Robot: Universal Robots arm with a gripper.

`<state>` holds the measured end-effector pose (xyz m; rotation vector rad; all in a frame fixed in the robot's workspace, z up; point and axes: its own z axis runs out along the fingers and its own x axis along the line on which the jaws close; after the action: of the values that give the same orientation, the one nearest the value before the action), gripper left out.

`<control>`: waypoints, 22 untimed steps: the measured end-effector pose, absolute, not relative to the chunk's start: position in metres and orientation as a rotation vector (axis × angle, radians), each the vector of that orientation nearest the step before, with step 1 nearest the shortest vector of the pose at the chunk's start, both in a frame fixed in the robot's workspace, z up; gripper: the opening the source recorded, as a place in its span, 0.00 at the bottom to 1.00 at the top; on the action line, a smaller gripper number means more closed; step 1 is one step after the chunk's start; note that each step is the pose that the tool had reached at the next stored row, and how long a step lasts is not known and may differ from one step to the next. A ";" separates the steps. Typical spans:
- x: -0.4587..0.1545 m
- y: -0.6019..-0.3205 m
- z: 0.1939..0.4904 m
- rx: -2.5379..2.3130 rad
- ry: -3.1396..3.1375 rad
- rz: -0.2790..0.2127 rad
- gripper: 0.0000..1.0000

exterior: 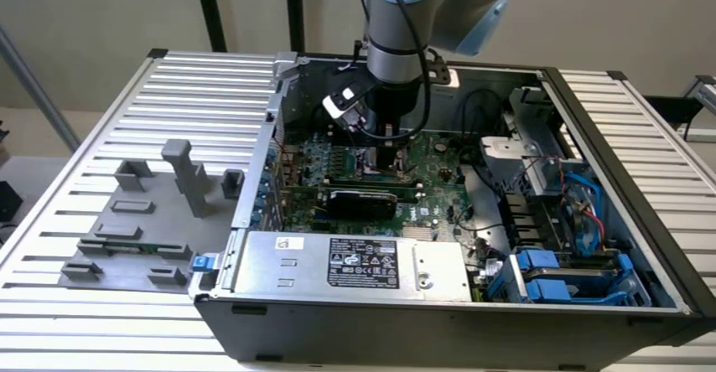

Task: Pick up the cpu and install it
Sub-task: 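Place the cpu into insertion slot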

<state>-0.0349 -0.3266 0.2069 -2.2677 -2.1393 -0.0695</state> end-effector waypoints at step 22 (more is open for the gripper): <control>-0.038 -0.329 0.203 -2.281 -2.152 -0.065 0.55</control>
<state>-0.0383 -0.3295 0.2025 -2.2808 -2.1525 -0.0647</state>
